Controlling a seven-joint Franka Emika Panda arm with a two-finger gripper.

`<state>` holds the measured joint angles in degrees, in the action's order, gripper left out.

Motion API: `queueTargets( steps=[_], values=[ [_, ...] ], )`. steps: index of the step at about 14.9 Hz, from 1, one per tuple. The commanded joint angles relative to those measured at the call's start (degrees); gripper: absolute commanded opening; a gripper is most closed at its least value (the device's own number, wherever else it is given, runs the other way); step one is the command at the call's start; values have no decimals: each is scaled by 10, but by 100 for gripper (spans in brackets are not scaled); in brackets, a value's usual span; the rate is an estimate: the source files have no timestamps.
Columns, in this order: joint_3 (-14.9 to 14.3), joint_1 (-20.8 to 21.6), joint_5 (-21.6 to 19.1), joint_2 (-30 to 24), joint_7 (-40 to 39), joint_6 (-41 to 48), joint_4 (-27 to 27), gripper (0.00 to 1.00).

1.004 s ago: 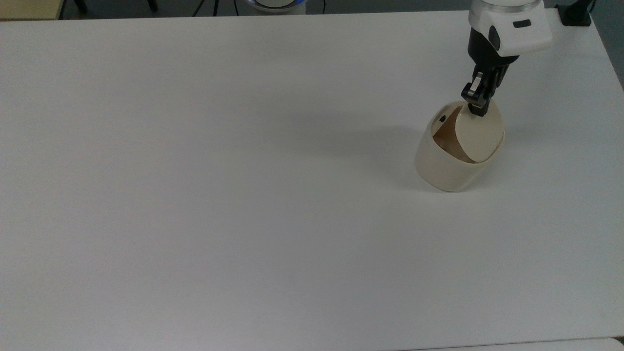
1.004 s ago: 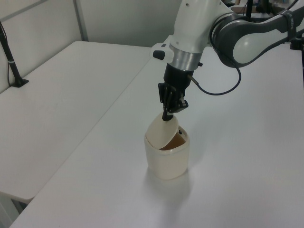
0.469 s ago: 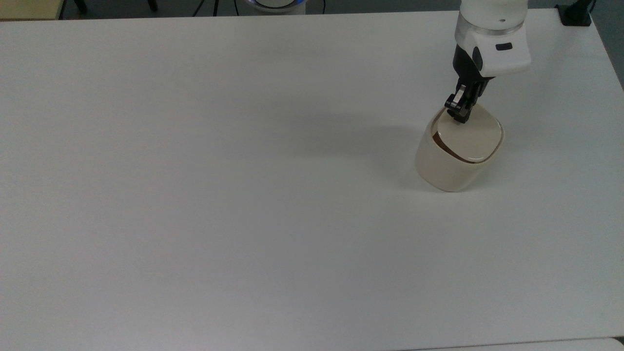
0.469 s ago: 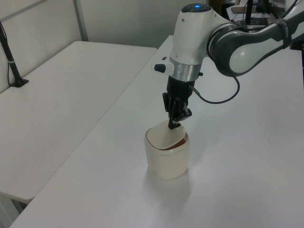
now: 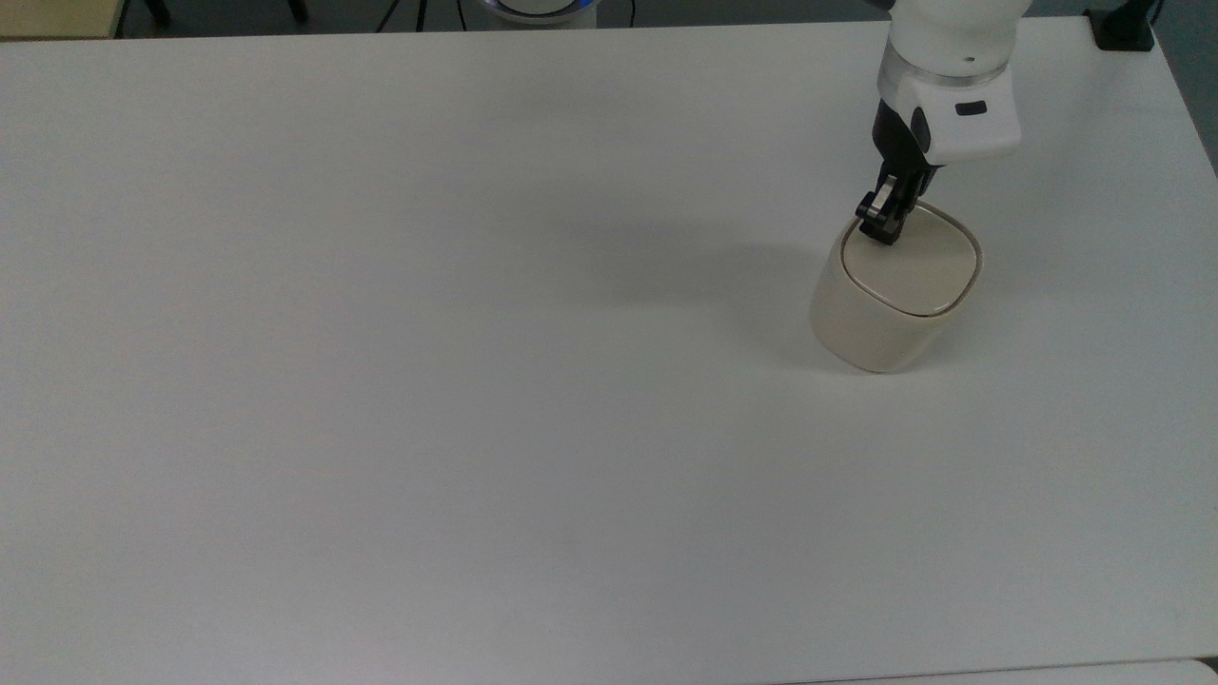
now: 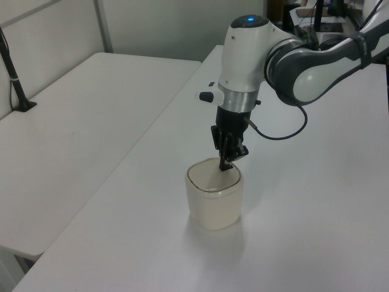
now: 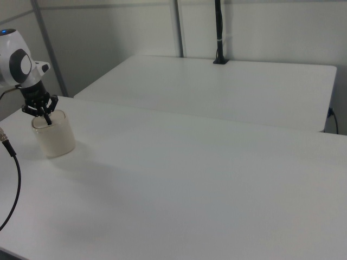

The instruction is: Close the trash bin

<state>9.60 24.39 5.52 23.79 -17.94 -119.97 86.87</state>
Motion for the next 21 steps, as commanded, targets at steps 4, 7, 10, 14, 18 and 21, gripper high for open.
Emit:
queueTargets(
  steps=[4, 7, 10, 14, 18, 21],
  values=[
    [-5, 2, 10, 16, -10, 8, 10, 0],
    [-5, 2, 9, 15, -9, 9, 1, 0],
    [-9, -9, 3, -27, -10, 53, -24, 0],
    [-9, -56, -2, -80, 4, 93, -28, 0],
    [-9, -133, -2, -138, 26, 215, -28, 0],
    [-9, -198, -2, -173, 47, 267, -25, 0]
  ],
)
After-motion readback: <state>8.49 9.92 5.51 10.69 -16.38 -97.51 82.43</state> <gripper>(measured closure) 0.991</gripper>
